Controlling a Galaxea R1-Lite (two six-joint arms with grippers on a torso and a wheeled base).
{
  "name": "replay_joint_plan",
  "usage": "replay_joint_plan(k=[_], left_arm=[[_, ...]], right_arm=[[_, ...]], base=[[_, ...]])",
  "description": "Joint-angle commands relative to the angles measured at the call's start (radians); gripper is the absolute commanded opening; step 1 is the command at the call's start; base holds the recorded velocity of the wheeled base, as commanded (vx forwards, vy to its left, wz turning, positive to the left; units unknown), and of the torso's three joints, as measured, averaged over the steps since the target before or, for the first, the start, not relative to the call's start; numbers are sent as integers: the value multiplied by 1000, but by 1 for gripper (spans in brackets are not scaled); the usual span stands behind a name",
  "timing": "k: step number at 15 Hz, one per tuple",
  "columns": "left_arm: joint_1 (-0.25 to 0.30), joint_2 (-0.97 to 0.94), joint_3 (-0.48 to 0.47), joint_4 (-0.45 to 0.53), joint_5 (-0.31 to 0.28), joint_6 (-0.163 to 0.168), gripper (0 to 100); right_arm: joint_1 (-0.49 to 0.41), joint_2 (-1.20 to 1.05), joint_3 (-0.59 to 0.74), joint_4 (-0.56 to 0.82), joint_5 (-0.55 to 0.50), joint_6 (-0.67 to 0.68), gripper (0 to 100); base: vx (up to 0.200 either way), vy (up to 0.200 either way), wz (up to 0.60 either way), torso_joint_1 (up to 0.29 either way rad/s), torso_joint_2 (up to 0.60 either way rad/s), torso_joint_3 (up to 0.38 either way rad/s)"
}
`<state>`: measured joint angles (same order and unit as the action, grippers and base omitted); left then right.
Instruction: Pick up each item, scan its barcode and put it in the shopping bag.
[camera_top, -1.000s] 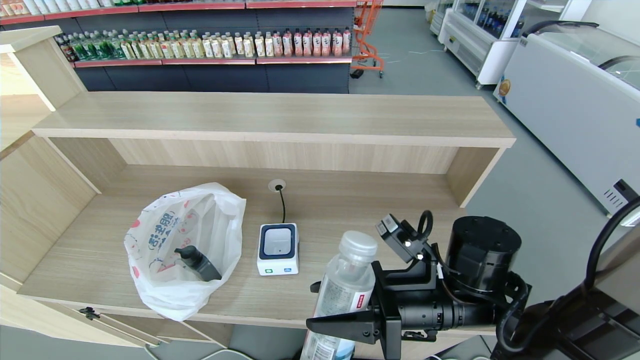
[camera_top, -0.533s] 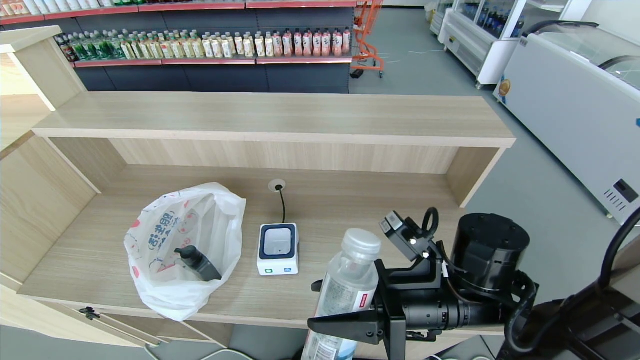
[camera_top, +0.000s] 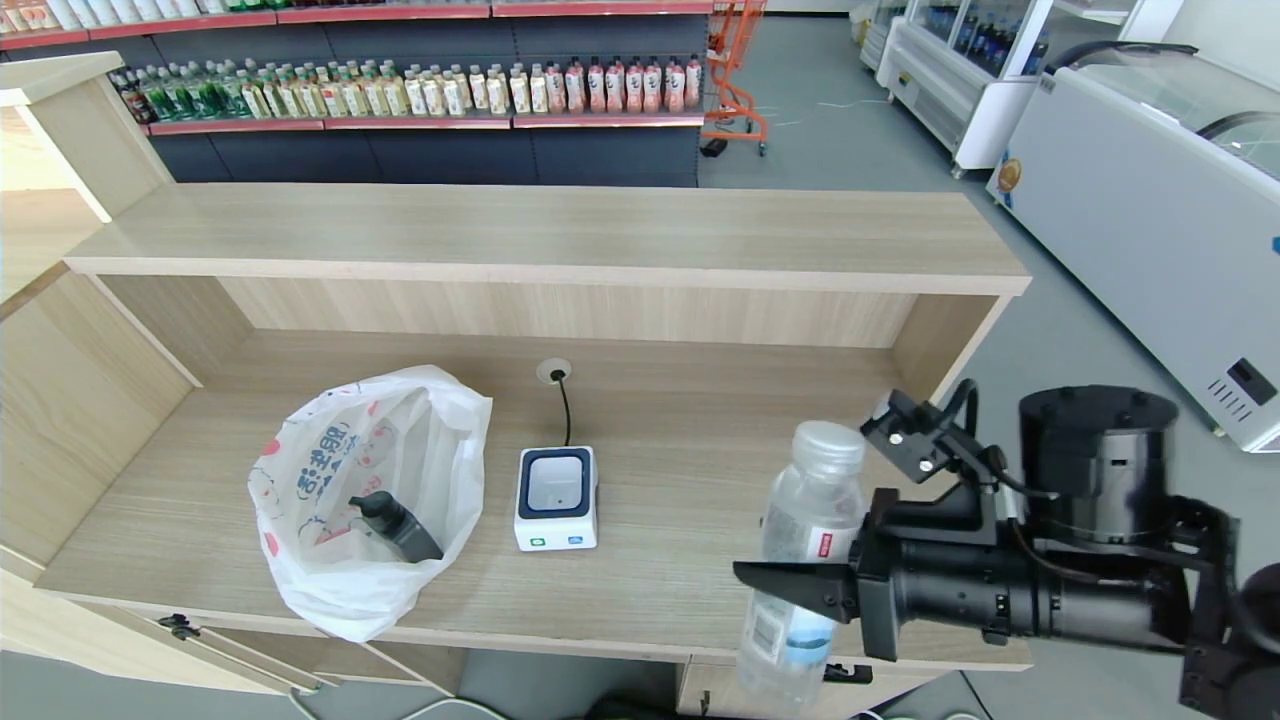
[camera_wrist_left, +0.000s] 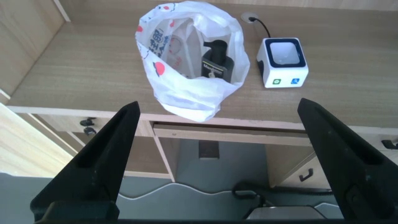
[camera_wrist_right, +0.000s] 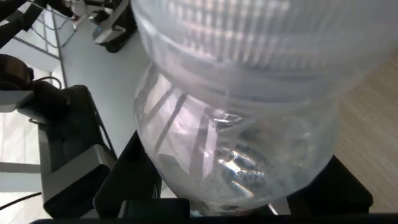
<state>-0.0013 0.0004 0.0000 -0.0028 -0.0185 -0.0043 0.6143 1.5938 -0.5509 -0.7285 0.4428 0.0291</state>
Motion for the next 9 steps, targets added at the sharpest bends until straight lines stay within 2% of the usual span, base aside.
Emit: replay_joint_plan(k=[1, 2, 6, 9], left_arm=[[0, 0, 0, 0, 0, 0, 100], [1, 0, 0, 0, 0, 0, 100], [0, 0, 0, 0, 0, 0, 100], [0, 0, 0, 0, 0, 0, 100]], right_arm=[[-149, -189, -23, 92, -111, -210, 0], [-185, -183, -67, 97, -93, -371, 0], [-194, -101, -161, 97, -73, -773, 0], [-197, -54, -196, 92, -76, -977, 0]], base=[[0, 0, 0, 0, 0, 0], [0, 0, 0, 0, 0, 0], [0, 0, 0, 0, 0, 0], [0, 0, 0, 0, 0, 0]])
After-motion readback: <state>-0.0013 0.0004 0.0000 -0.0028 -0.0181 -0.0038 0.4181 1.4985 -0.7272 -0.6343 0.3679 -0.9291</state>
